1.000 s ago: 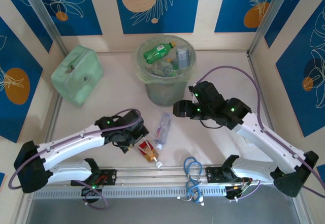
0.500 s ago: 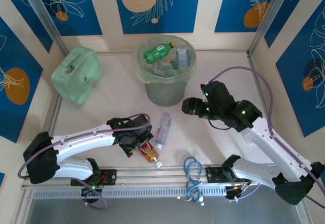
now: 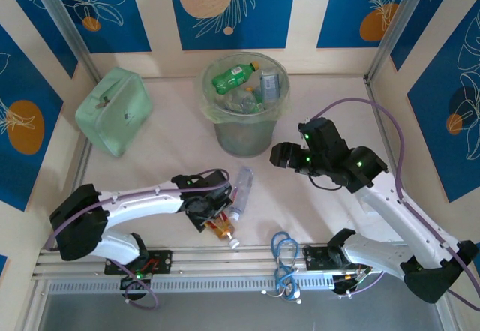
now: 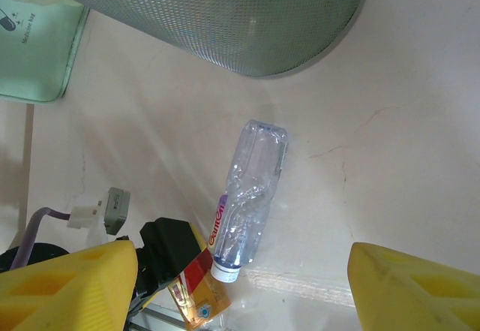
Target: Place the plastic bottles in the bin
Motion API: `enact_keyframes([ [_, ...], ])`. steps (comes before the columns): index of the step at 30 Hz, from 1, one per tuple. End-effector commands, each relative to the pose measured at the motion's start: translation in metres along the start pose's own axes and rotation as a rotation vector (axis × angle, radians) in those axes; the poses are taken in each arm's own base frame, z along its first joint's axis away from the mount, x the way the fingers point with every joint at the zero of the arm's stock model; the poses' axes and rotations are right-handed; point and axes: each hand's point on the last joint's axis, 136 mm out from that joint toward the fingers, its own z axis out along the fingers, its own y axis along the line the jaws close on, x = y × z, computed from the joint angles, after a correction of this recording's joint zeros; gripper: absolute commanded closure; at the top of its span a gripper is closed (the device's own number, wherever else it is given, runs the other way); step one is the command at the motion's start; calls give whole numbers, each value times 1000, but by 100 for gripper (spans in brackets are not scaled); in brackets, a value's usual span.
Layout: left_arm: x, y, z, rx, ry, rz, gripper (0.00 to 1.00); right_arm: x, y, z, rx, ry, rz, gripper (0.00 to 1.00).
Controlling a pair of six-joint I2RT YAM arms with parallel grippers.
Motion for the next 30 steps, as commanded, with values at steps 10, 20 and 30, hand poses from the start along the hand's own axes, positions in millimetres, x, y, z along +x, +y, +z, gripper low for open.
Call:
enact_keyframes([
  [10,-5,14,9,-43,34,-112,35,-9,7,11,-17,22,12,29],
  [20,-37,3,-55,64,-116,-37,43,-25,32,0,-95,-4,-7,29],
  [30,-107,-39,-191,609,-389,-125,48,-30,116,-29,-403,32,-101,30],
])
